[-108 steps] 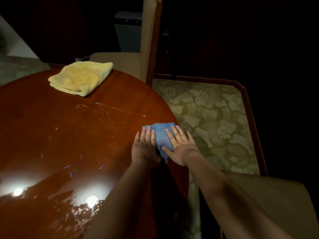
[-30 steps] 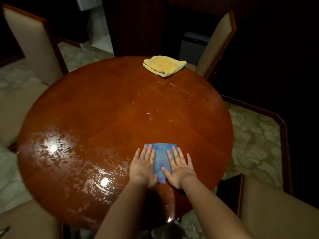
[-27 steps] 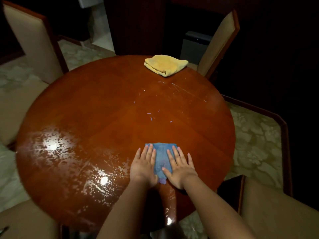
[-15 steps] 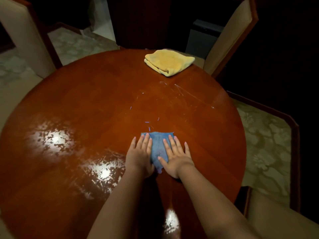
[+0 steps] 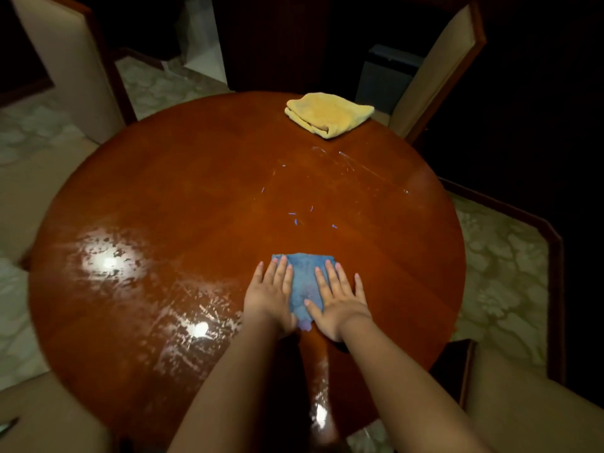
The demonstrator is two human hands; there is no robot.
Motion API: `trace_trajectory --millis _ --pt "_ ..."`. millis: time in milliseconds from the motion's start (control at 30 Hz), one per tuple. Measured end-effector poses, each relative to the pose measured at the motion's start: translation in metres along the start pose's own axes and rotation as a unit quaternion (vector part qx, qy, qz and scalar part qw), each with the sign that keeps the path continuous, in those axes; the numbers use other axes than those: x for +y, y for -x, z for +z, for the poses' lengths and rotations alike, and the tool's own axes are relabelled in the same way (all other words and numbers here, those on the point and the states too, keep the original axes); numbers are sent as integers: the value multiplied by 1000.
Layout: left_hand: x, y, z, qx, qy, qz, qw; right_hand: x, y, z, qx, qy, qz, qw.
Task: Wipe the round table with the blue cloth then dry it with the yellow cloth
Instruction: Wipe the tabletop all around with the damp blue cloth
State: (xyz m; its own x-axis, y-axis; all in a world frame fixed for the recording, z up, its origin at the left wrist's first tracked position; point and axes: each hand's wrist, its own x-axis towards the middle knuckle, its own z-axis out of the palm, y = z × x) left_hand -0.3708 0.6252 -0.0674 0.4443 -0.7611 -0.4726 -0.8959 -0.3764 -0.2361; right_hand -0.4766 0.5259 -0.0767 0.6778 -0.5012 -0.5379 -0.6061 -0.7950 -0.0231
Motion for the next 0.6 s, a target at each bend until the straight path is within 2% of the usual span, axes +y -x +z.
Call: trace_trajectory --millis 300,600 --pt "8 86 39 -3 -37 6 999 -42 77 46 0 -21 4 1000" --pt "2 82 44 7 -19 13 1000 -43 68 41 -8 -12 -10 1000"
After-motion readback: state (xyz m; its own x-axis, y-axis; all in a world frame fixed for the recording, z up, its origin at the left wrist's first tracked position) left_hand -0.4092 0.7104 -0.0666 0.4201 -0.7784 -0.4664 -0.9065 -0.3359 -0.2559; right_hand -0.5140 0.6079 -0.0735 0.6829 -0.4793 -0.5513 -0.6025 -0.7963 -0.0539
